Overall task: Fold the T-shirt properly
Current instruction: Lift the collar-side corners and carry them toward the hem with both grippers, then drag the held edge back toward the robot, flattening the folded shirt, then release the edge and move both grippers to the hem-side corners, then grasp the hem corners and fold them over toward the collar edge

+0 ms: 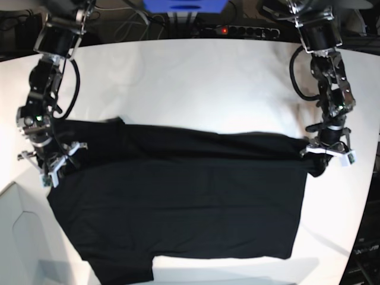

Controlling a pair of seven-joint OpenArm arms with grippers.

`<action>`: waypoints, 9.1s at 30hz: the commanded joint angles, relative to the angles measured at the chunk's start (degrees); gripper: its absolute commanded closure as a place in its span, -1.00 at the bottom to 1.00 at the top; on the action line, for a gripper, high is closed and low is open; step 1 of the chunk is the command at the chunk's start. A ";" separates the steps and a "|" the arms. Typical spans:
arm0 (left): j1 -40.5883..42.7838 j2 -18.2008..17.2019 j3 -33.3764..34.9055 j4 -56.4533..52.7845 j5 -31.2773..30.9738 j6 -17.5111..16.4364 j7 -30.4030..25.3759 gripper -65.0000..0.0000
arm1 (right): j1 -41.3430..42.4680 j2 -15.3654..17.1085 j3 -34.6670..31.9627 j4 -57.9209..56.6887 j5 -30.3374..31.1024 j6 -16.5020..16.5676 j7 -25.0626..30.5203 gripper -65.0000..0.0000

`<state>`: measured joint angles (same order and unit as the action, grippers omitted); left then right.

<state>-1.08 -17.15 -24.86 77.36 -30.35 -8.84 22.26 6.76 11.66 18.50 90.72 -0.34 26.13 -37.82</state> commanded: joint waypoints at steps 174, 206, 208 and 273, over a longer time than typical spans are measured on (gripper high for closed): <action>34.71 4.53 -12.02 18.33 -5.12 -0.70 6.62 1.00 | -33.27 2.89 19.87 8.05 0.65 7.94 4.11 1.00; 36.20 5.23 -21.95 23.60 -5.12 -0.79 16.82 -0.15 | -37.49 2.10 22.42 11.13 0.38 7.94 3.58 -0.03; 36.03 5.23 -22.21 25.36 -5.12 -0.79 16.82 -0.46 | -36.44 2.10 22.95 12.71 0.65 7.94 3.58 -0.03; -26.74 -2.85 13.30 -46.46 12.11 -0.79 -13.43 -0.54 | 22.64 6.49 -3.86 -52.17 0.29 8.99 16.33 1.00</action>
<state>-27.38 -19.88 -11.55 30.85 -17.76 -9.23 6.33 28.82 17.78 14.72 38.39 0.89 35.07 -19.44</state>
